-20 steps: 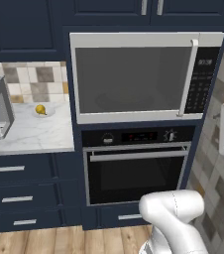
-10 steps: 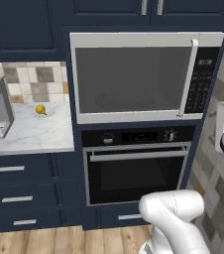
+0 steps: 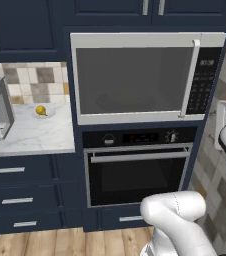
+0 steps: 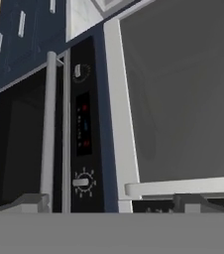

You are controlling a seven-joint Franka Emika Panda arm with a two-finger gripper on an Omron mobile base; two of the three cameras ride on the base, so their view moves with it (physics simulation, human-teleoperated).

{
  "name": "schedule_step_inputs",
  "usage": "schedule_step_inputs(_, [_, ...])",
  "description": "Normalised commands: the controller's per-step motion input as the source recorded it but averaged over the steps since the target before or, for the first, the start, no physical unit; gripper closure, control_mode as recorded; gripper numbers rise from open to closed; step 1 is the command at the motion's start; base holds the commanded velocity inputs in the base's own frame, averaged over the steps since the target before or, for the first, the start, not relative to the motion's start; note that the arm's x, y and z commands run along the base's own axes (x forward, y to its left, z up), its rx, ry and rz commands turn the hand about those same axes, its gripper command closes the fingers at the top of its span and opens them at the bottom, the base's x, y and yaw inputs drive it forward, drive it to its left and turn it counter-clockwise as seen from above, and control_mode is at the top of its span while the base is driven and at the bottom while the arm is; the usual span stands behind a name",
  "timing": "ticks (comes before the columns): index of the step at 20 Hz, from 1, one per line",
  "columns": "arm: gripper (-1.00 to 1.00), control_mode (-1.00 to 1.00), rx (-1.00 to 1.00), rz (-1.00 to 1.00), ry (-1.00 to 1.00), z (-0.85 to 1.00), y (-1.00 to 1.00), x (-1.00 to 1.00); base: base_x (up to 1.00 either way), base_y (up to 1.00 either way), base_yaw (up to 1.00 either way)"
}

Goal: Remove the pear from the bowl and place it on the small plate. Then place the bowl with only the shrimp in the microwave, close the door, and press the start button to microwave the shrimp.

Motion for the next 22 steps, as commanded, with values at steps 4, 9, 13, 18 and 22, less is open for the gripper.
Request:
schedule_step_inputs(4, [-1.00,-1.00,0.00,0.00,0.00,-0.09,-0.08,0.21,0.00,0.00,0.00])
schedule_step_inputs(9, [-1.00,-1.00,0.00,0.00,0.00,-0.13,0.00,0.20,0.00,0.00,0.00])
schedule_step_inputs(13, [-1.00,-1.00,0.00,0.00,0.00,-0.13,0.00,0.18,0.00,0.00,0.00])
schedule_step_inputs(18, [-1.00,-1.00,0.00,0.00,0.00,-0.03,-0.07,0.15,0.00,0.00,0.00])
schedule_step_inputs(22, [-1.00,-1.00,0.00,0.00,0.00,0.00,-0.19,0.14,0.00,0.00,0.00])
